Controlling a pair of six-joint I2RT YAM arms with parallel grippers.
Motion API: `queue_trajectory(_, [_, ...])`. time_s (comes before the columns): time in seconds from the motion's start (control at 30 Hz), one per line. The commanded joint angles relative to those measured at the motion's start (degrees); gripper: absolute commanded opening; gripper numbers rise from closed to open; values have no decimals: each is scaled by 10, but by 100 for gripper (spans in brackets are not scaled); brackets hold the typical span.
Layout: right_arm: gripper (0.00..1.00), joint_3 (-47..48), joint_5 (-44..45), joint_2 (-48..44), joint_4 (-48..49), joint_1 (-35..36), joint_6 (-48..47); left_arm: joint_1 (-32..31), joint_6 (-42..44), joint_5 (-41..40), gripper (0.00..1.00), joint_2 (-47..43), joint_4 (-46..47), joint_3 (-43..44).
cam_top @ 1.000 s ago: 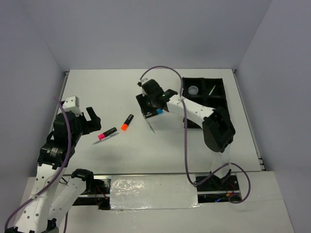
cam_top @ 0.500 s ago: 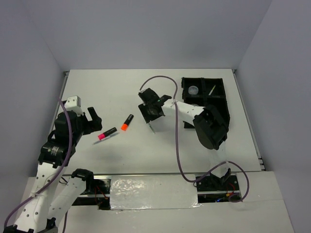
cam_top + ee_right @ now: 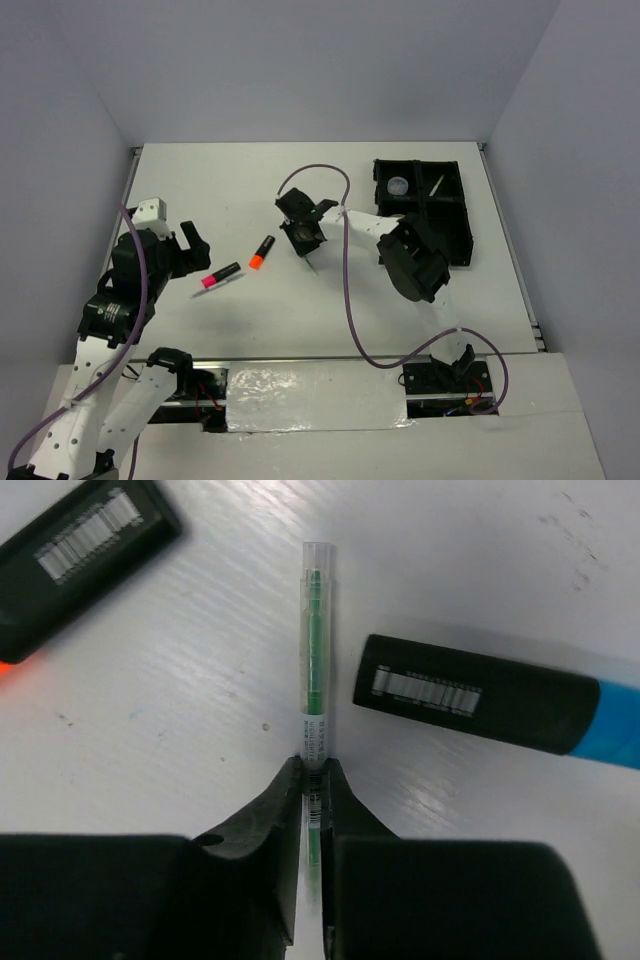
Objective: Sort the stationery into containers
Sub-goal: Pick up the pen from the center of the board, then place the pen in the storage box.
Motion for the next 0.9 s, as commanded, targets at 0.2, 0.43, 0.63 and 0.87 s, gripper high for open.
queue_trajectory(0.2, [0,-16,-164,-53,55,25,33,-5,7,3,99,-7,23,6])
queue_trajectory(0.43, [0,-91,-75,-268,81,-148,124,-10,7,-1,99,-9,21,6])
queue_trajectory(0.63, [0,-86,54,-289,20,-373,185,-12,7,-1,99,-21,23,5])
queue_trajectory(0.87, [0,96,38,-151,-52,-496,161,-12,7,-2,99,-13,22,5])
